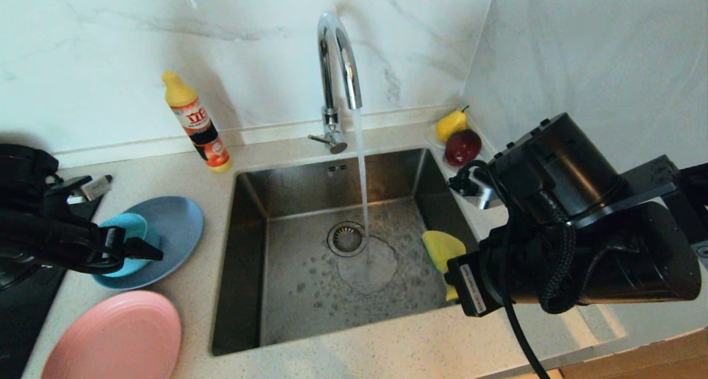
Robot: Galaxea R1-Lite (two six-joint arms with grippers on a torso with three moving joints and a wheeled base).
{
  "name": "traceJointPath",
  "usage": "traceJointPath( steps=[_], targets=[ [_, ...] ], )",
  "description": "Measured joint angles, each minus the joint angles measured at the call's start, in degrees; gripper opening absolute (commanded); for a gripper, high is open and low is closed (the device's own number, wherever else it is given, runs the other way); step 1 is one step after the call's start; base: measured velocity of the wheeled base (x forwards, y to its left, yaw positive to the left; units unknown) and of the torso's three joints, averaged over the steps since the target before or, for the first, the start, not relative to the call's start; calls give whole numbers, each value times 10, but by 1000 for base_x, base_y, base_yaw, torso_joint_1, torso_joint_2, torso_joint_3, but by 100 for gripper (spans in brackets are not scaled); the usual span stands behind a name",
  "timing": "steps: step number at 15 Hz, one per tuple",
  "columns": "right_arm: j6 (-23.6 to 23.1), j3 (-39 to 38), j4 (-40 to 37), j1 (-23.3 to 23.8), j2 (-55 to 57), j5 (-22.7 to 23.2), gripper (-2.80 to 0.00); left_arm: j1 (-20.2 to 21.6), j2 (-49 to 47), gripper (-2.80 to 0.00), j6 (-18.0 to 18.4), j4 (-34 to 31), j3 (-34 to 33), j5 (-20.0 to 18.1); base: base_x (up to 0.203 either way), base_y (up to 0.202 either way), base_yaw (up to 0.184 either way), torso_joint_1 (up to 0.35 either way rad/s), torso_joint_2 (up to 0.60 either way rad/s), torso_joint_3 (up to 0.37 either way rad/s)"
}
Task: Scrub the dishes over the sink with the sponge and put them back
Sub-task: Pick up a bowl and the sponge
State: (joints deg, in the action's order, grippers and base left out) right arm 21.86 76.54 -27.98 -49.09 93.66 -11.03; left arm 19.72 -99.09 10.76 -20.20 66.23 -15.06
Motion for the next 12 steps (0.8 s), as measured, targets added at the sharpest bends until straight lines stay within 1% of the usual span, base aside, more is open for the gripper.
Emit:
traceJointPath(
  steps=[3,6,9,10,12],
  targets=[
    [0,0,0,0,0,1,-280,-2,-12,0,0,29,-11,11,0,0,0,0,0,0],
    [0,1,0,0,0,1,-280,-2,-22,0,0,34,-20,14,0,0,0,0,0,0],
    [0,3,0,0,0,0,-280,-2,-30,0,-1,54,-22,20,0,0,0,0,0,0],
    [0,3,-1,1,0,1,-280,-2,-31,-280,-1,54,-22,22,0,0,0,0,0,0],
    [0,4,-2,3,0,1,-280,-2,-33,-280,-2,54,-23,22,0,0,0,0,0,0]
  ],
)
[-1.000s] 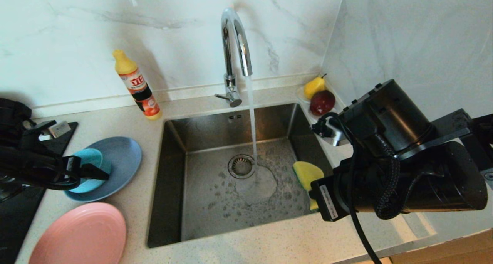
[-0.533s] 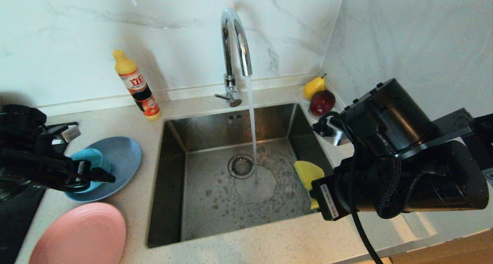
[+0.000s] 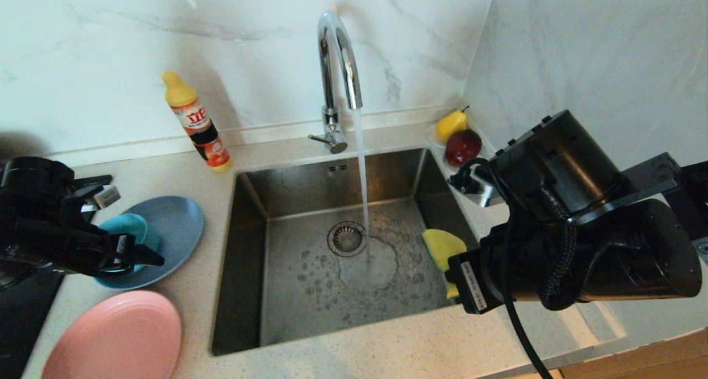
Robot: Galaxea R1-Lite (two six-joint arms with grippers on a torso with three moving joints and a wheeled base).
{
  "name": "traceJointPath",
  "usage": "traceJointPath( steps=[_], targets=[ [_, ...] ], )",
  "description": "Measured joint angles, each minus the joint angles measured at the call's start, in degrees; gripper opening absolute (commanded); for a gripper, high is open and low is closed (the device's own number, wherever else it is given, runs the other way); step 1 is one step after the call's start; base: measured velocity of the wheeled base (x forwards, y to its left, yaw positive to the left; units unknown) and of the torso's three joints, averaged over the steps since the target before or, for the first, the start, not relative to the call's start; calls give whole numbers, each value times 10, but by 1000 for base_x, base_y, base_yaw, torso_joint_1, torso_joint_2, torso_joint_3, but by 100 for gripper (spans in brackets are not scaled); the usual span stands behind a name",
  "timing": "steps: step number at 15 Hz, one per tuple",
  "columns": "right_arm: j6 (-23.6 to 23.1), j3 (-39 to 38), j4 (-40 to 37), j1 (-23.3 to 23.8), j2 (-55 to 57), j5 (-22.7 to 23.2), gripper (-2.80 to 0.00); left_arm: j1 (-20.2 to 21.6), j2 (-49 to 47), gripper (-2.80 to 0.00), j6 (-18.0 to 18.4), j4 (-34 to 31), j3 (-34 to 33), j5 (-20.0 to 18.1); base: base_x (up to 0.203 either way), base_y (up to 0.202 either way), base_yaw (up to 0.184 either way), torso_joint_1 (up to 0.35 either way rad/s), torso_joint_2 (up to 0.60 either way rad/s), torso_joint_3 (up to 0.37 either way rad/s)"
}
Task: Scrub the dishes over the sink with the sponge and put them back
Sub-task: Pick up a bowl and the sponge
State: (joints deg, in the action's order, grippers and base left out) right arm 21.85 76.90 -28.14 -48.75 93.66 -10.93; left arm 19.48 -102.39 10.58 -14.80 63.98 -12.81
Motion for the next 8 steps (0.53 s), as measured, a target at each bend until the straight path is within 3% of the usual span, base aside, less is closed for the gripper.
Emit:
traceJointPath(
  steps=[8],
  targets=[
    [0,0,-1,1,-3,0,-280,1,4,-280,0,1,1,1,0,0,0,0,0,0]
  ],
)
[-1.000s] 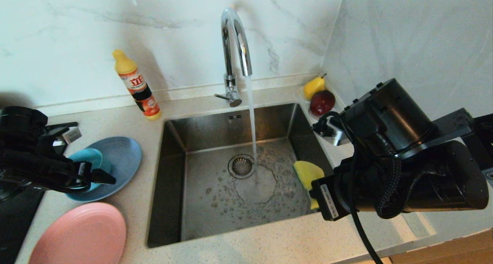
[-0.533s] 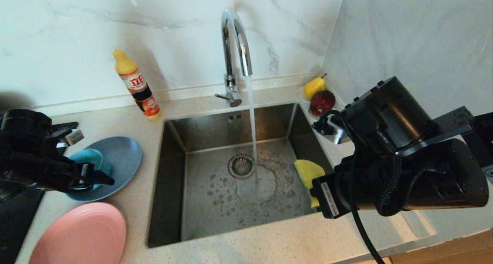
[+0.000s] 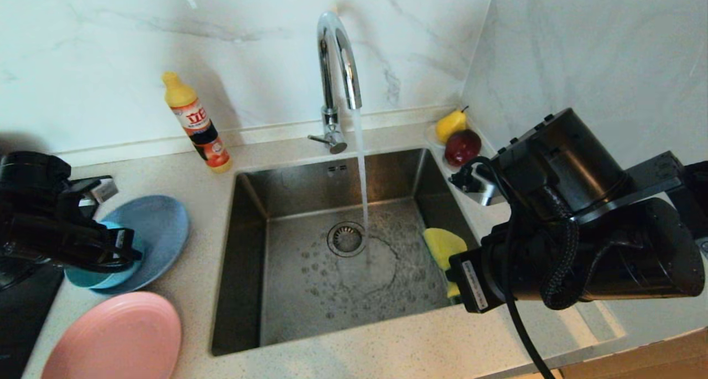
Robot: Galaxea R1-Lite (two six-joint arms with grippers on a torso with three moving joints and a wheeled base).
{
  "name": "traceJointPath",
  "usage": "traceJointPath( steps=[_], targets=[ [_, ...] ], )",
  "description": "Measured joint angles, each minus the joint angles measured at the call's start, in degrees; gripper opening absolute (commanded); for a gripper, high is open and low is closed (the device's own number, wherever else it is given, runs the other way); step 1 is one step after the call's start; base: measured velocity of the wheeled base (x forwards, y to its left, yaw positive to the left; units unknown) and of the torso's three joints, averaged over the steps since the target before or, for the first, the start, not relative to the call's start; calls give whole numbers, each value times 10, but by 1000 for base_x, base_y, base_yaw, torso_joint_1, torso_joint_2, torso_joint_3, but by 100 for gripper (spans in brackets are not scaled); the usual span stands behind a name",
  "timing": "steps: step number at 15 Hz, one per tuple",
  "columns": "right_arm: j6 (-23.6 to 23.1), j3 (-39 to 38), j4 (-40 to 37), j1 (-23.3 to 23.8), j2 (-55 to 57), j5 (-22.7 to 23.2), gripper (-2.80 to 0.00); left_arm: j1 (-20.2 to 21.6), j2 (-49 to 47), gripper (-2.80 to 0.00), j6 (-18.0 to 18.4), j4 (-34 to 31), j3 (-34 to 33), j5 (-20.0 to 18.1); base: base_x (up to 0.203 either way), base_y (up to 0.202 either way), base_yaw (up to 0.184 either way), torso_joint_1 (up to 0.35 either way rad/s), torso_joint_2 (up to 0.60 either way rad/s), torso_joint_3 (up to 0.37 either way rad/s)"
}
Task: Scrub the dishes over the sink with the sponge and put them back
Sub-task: Pick up a bowl and the sponge
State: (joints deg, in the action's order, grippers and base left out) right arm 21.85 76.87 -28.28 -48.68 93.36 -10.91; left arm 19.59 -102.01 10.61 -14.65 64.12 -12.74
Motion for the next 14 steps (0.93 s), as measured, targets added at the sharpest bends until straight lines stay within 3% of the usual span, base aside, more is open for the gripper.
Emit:
traceJointPath(
  steps=[8,14],
  targets=[
    [0,-1,0,0,0,0,-280,1,3,-280,-3,-2,5,1,0,0,0,0,0,0],
    [0,-1,-2,0,-2,0,-280,2,28,-280,-68,-11,58,-1,0,0,0,0,0,0]
  ],
)
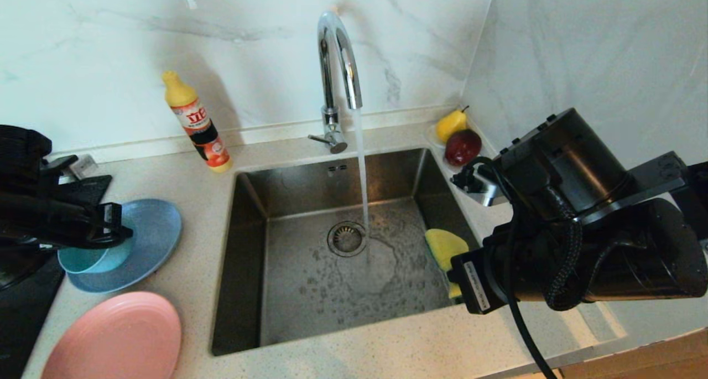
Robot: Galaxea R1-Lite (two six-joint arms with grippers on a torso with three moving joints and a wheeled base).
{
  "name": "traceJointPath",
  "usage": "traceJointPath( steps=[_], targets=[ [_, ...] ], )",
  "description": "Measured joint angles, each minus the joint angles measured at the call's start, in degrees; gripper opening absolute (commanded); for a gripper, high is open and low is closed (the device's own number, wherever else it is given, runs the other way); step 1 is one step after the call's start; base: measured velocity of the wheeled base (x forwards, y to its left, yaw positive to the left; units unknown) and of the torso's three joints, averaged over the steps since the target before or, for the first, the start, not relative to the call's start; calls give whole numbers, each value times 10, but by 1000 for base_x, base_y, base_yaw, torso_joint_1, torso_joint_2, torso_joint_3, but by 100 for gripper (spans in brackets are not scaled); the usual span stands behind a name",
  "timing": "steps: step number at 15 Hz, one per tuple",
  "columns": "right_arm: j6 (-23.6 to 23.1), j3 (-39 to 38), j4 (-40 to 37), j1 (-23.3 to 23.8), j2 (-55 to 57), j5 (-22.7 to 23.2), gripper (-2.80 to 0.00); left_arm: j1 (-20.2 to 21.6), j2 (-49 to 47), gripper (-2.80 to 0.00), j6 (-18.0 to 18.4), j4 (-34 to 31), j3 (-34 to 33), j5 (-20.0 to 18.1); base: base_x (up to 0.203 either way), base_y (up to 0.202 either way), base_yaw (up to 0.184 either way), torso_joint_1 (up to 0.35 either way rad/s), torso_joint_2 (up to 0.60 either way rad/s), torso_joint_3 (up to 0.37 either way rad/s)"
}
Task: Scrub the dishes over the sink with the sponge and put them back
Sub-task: Pick up a bowl and the sponge, then place the bowl on the table
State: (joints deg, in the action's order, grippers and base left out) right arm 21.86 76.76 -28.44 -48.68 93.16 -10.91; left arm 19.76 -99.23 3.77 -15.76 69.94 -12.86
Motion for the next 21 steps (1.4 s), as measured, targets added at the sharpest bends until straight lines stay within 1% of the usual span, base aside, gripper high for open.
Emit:
traceJointPath(
  steps=[3,4,6,7,9,11,13,15,17,19,21],
  targets=[
    [0,1,0,0,-1,0,-280,2,20,-280,-20,-16,32,1,0,0,0,0,0,0],
    [0,1,0,0,-1,0,-280,3,27,-280,-27,-32,49,2,0,0,0,0,0,0],
    [0,1,0,0,-2,0,-280,18,43,-280,-39,-92,87,2,0,0,0,0,0,0],
    [0,1,0,0,-2,0,-280,33,48,-280,-41,-114,97,2,0,0,0,0,0,0],
    [0,0,0,0,-2,0,-280,76,55,-280,-44,-129,107,1,0,0,0,0,0,0],
    [0,0,1,0,-2,1,-280,125,54,-280,-47,-144,109,-1,0,0,0,0,0,0],
    [0,-1,2,0,1,1,-280,171,43,-280,-50,-172,105,-5,0,0,0,0,0,0],
    [1,0,3,0,4,1,-280,206,26,-280,-67,-190,99,-5,0,0,0,0,0,0],
    [0,1,3,0,6,1,-280,226,8,-280,-78,-188,84,-3,0,0,0,0,0,0],
    [1,1,3,0,7,1,-280,238,-10,-280,-83,-186,71,-4,0,0,0,0,0,0],
    [1,1,2,0,7,1,-280,245,-28,-280,-96,-182,67,0,0,0,0,0,0,0]
  ],
)
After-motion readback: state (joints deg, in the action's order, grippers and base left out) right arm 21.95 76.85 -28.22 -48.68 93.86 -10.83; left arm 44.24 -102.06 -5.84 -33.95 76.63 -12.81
